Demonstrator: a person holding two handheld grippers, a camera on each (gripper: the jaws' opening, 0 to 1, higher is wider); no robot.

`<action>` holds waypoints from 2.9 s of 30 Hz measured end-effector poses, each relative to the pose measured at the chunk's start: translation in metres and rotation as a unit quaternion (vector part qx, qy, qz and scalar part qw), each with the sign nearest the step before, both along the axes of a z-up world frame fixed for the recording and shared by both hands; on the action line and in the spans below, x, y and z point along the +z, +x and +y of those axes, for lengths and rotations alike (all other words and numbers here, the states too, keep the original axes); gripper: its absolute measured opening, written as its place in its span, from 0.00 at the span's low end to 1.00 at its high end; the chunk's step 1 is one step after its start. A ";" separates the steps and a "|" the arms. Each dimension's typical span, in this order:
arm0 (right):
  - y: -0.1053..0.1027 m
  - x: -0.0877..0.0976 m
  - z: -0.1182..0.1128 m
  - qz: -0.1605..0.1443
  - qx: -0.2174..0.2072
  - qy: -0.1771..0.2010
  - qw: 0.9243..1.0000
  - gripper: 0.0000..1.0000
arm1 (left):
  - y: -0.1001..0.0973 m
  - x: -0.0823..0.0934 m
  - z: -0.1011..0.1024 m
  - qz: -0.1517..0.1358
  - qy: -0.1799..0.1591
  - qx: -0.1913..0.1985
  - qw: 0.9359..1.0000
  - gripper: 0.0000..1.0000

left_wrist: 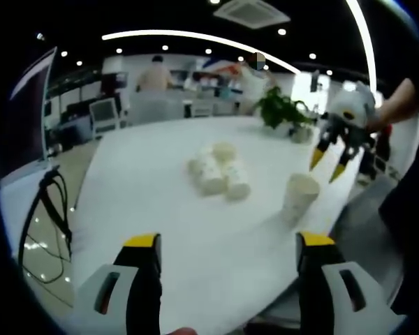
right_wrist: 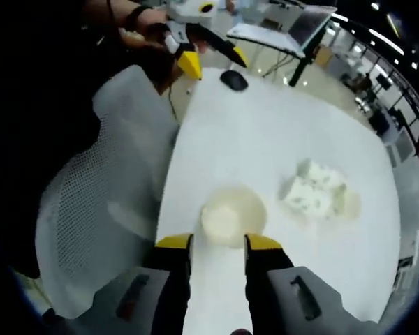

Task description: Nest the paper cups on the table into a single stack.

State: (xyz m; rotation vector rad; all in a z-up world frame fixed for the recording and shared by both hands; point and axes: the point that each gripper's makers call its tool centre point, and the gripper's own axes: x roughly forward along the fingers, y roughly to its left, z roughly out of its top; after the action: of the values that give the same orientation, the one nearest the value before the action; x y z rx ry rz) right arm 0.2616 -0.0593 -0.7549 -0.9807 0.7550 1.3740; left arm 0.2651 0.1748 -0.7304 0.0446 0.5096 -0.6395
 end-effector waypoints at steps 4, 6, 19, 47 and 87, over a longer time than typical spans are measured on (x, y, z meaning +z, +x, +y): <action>0.002 0.002 -0.001 -0.004 -0.011 0.007 1.000 0.31 | 0.002 0.002 -0.001 -0.002 0.001 -0.003 1.000 0.78; 0.003 0.002 -0.001 0.000 -0.024 0.015 1.000 0.32 | 0.003 0.003 -0.002 -0.003 0.002 -0.005 1.000 0.78; 0.021 0.011 -0.012 0.015 -0.126 0.076 0.989 0.39 | 0.005 0.004 -0.002 -0.003 0.002 -0.007 1.000 0.78; 0.045 0.027 -0.055 -0.027 -0.317 0.192 0.928 0.41 | 0.014 0.006 -0.013 0.001 0.010 -0.034 0.999 0.78; 0.048 0.043 -0.080 -0.056 -0.370 0.254 0.892 0.80 | 0.035 0.025 -0.027 -0.018 0.022 -0.059 0.998 0.78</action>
State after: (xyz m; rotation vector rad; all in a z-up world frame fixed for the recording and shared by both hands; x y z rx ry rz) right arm 0.3093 -0.1396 -0.7118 -0.2857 0.5464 0.7604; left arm 0.3002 0.1481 -0.7058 0.1294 0.4882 -0.7412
